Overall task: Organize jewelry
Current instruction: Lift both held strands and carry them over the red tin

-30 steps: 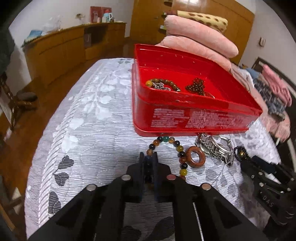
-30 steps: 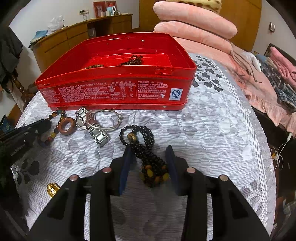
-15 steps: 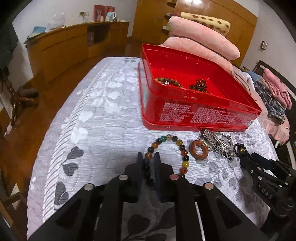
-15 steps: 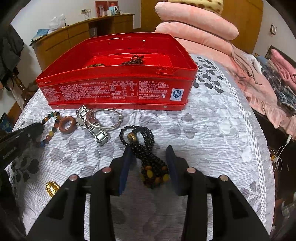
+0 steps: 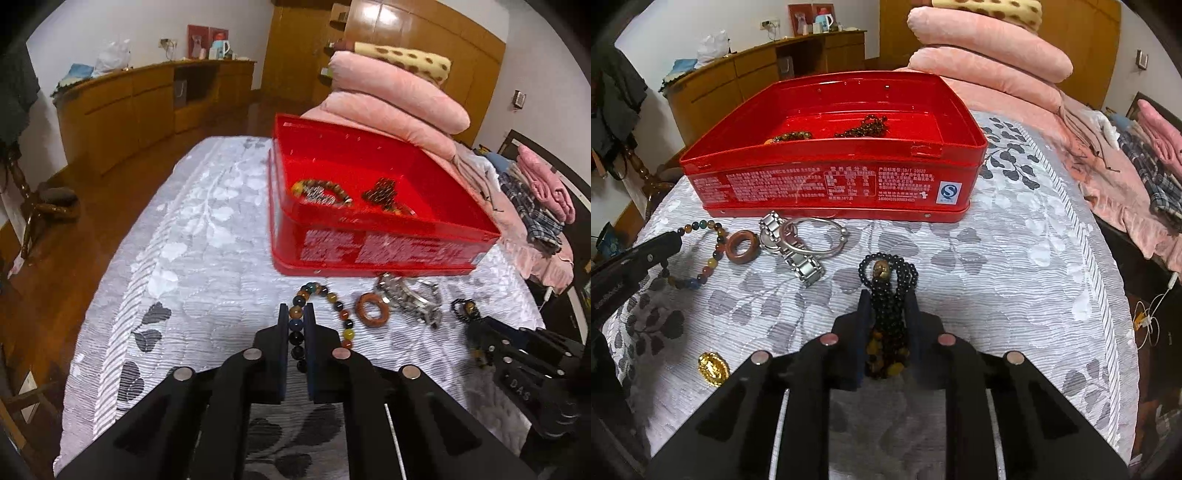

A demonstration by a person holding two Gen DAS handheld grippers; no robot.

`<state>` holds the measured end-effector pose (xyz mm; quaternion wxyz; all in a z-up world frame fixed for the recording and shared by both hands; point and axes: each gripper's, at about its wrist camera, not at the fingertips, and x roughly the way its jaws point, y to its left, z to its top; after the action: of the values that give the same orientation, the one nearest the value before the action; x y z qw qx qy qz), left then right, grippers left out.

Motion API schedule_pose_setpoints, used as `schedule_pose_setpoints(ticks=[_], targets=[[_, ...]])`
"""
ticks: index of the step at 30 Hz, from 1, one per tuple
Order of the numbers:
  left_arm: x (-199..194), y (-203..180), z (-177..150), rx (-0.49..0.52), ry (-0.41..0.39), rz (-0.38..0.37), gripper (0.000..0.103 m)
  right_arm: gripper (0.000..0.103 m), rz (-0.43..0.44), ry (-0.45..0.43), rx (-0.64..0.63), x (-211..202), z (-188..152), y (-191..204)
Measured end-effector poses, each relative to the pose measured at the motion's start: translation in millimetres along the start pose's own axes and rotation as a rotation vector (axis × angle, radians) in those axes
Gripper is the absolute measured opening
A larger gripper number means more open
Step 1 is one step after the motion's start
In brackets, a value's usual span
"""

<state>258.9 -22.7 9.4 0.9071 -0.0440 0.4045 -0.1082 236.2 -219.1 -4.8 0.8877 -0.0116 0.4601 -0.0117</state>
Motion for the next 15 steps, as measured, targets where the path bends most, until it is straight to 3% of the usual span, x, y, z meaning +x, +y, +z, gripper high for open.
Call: schedule_pose_setpoints(ticks=[15], targets=[[-29.6, -22.4, 12.6, 0.045, -0.076, -0.04, 0.008, 0.017, 0.022, -0.068, 0.021, -30.1, 13.0, -15.1]])
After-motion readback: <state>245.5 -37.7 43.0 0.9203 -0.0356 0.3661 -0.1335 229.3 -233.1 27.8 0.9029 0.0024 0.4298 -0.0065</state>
